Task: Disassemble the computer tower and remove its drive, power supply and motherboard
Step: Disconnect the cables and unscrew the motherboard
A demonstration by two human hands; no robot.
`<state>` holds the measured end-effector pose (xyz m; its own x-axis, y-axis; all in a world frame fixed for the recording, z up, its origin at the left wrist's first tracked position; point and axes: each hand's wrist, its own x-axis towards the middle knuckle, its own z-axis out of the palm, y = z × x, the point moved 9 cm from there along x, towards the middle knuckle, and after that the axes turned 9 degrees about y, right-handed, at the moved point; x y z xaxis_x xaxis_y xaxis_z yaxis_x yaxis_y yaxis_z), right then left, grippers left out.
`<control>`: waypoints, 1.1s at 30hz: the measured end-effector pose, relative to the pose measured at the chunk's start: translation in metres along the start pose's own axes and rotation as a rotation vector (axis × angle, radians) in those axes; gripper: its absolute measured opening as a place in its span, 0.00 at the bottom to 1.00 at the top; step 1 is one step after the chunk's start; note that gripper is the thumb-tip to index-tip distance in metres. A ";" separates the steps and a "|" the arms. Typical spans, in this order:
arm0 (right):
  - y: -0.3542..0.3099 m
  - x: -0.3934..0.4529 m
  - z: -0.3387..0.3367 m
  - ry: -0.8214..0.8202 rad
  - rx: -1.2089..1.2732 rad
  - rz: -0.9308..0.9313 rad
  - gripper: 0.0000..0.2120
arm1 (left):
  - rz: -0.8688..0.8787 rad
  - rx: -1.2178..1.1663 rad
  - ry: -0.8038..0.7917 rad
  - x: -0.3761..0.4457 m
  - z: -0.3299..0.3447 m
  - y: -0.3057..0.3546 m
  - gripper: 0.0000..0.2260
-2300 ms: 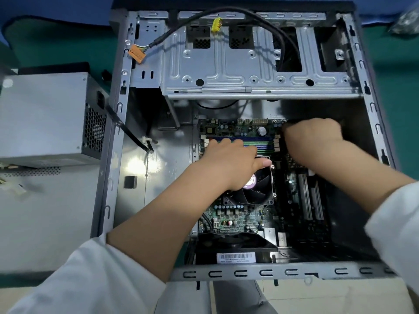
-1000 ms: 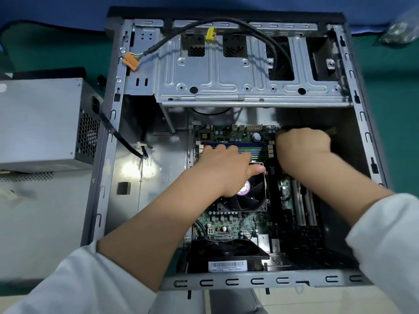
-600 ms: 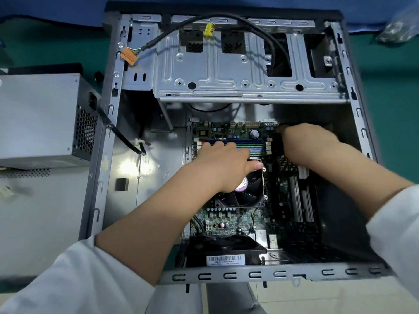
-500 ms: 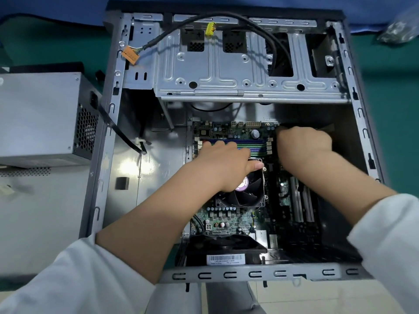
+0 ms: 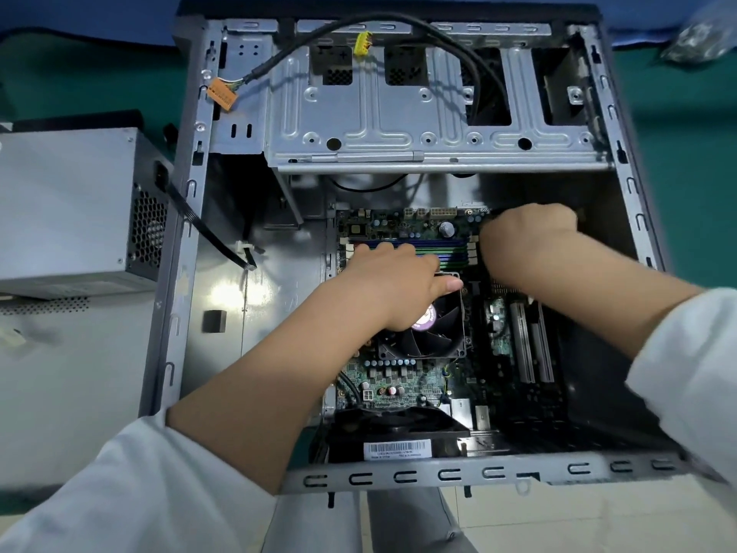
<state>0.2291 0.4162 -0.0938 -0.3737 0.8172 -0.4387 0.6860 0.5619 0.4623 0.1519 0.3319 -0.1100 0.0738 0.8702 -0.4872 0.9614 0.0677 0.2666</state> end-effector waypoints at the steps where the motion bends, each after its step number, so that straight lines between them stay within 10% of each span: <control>1: 0.007 0.000 0.001 -0.020 0.043 0.015 0.18 | 0.002 0.002 -0.002 -0.001 0.000 0.000 0.25; 16: 0.024 -0.017 -0.010 -0.007 0.152 0.037 0.19 | 0.011 0.017 0.014 -0.001 0.000 0.002 0.24; 21: 0.016 -0.025 -0.029 0.261 0.731 0.071 0.11 | -0.022 -0.126 0.031 0.003 -0.006 -0.003 0.23; 26: 0.018 -0.045 -0.005 0.044 1.523 0.176 0.07 | -0.057 -0.609 0.235 0.007 -0.037 -0.006 0.16; 33: 0.003 -0.081 0.026 -0.181 1.906 0.317 0.15 | -0.036 -0.813 0.281 0.003 -0.041 0.005 0.10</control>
<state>0.2775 0.3479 -0.0766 -0.1462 0.7541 -0.6403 0.4222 -0.5378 -0.7298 0.1457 0.3546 -0.0760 -0.1251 0.9420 -0.3115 0.4658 0.3330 0.8199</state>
